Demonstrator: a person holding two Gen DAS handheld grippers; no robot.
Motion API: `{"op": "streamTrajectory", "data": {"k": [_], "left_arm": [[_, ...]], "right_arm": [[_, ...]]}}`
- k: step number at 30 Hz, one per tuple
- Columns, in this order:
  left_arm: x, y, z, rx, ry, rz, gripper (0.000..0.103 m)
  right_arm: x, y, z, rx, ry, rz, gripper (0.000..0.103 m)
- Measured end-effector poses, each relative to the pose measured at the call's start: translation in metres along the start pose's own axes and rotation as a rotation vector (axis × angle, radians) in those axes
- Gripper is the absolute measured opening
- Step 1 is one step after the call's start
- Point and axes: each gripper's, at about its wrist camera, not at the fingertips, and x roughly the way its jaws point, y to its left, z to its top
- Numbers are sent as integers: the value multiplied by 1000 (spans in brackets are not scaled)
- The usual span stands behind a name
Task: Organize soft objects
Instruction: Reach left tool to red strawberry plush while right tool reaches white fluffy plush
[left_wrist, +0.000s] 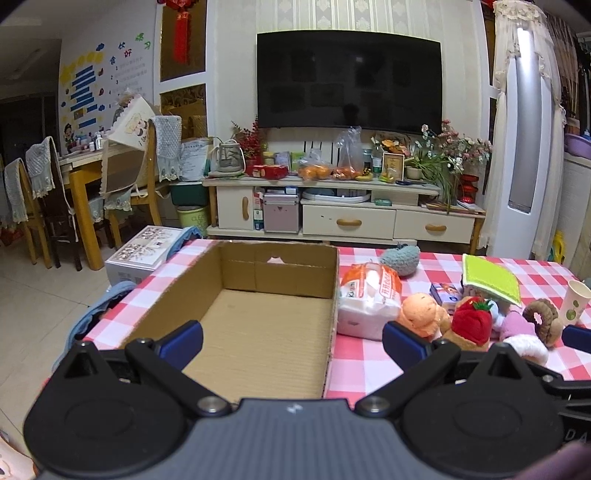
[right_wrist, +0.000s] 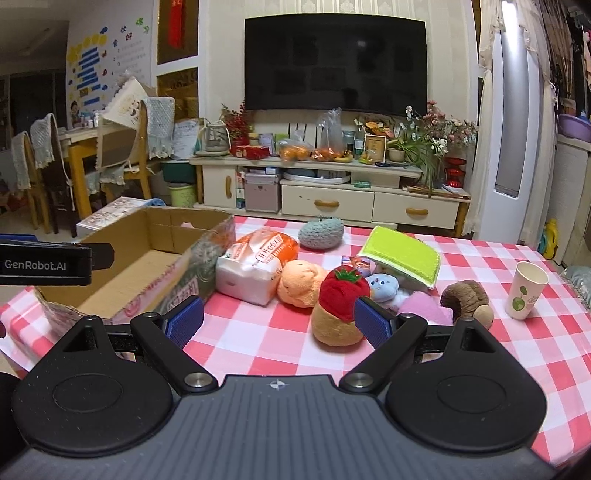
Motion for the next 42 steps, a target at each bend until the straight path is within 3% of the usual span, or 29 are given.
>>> {"op": "streamTrajectory", "data": {"k": [6, 14, 34, 42], "left_arm": [[-14, -1, 1, 12, -19, 13, 102], [-26, -6, -8, 42, -9, 2, 102], [-34, -43, -22, 116, 25, -92, 102], [-29, -50, -25, 99, 44, -104, 102]], "right_arm": [[-7, -3, 16, 5, -35, 8, 103], [-16, -7, 13, 47, -28, 17, 103], [-55, -40, -15, 227, -11, -214, 103], [-68, -62, -24, 329, 24, -258, 103]]}}
